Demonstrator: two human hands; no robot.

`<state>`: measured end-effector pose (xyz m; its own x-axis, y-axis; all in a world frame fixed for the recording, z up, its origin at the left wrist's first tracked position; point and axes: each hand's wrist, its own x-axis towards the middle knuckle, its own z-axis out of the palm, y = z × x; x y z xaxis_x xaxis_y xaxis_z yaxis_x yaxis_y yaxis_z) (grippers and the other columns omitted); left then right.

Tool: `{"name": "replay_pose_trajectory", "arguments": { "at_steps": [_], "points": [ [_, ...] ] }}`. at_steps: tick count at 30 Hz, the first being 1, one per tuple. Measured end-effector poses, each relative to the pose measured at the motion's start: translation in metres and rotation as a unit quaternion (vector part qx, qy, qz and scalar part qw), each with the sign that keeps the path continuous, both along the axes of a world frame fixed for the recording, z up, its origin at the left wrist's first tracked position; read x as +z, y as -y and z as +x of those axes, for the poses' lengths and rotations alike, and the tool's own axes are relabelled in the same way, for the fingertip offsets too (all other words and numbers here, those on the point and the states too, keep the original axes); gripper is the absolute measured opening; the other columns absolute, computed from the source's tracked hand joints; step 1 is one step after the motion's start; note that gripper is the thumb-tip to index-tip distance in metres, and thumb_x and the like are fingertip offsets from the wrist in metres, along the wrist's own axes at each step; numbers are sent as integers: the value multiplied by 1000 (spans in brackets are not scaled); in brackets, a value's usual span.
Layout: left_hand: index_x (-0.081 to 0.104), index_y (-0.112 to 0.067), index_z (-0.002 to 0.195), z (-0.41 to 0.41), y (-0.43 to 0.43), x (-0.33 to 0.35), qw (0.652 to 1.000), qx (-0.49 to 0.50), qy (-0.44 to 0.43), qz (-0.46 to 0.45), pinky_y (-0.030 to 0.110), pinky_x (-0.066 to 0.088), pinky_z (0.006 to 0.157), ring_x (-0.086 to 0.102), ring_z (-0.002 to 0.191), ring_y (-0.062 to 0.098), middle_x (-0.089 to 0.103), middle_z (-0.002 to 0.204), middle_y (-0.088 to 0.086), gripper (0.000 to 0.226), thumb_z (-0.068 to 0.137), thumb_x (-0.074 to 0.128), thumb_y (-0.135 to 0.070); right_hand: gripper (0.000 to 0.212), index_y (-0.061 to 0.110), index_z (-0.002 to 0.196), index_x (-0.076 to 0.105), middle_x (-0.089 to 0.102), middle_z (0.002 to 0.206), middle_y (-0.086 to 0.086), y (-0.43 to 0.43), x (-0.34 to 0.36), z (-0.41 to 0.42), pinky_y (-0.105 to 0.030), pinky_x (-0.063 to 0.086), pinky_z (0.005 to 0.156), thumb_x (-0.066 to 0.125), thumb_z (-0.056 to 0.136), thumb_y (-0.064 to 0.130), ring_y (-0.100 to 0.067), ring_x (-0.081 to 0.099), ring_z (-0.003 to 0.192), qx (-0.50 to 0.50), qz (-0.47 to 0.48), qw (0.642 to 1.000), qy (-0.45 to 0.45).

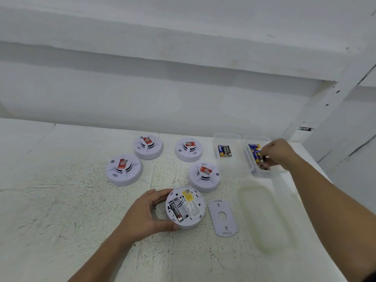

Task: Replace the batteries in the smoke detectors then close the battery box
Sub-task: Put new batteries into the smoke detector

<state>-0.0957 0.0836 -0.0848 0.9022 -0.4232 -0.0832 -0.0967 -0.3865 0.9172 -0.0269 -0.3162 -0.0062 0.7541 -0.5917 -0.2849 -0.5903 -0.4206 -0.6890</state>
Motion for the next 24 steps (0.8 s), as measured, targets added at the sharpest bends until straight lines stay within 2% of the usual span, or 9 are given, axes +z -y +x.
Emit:
{"name": "replay_pose_trajectory", "arguments": {
  "at_steps": [3,6,8,12,14,17,19,21,24],
  "points": [
    [56,-57,114,1,0,-2,1000,-2,4,-4,36,46,100,58,108,-5,64,111,-18,84,41,95,-41,8,-3,94,60,56,77,-16,-8,20,-11,-27,54,45,56,88,-5,-25,58,58,-4,109,989,96],
    [51,-61,116,3,-1,-6,1000,-8,4,4,40,42,104,51,120,0,62,112,-30,87,40,93,-47,14,-1,104,59,59,81,-14,-26,36,-20,-24,54,46,54,91,-4,-21,61,59,8,196,967,160],
    [48,-63,116,4,-2,-8,1000,-12,9,15,43,40,106,47,125,4,59,113,-36,89,39,91,-52,13,1,102,58,62,84,-14,-42,41,-27,-22,52,46,54,90,-4,-18,61,56,17,250,950,185],
    [49,-68,111,6,-2,-12,999,-9,28,31,39,43,103,50,118,0,57,110,-37,85,38,90,-54,5,1,89,64,63,87,-14,-80,43,-40,-19,49,47,59,88,-1,-13,55,56,30,309,935,171],
    [50,-68,110,6,-3,-13,999,-12,34,37,39,43,102,49,117,-1,56,109,-39,82,39,88,-57,9,0,85,66,63,83,-13,-98,42,-46,-18,46,45,58,89,2,-13,53,55,39,330,928,167],
    [49,-65,114,7,-5,-16,998,-22,42,49,42,42,104,46,123,3,51,110,-45,83,40,86,-62,10,3,85,65,64,76,-10,-125,39,-56,-21,48,45,58,91,8,-17,61,56,70,355,920,149],
    [47,-63,118,8,-6,-19,997,-23,44,55,44,41,105,44,126,5,49,111,-47,87,40,84,-65,3,6,88,62,66,73,-10,-142,37,-63,-25,53,48,62,88,9,-25,68,63,89,384,910,127],
    [47,-59,124,10,-7,-22,997,-25,47,58,46,40,105,44,127,8,48,112,-47,91,40,84,-66,10,8,88,57,66,71,-14,-158,34,-68,-30,57,49,66,84,5,-31,69,64,94,409,901,108],
    [48,-54,127,10,-7,-23,997,-29,53,57,45,40,105,45,127,10,47,113,-47,94,41,84,-66,18,6,84,53,66,71,-17,-180,28,-74,-29,55,44,70,79,3,-29,68,55,122,378,915,68]
  ]
}}
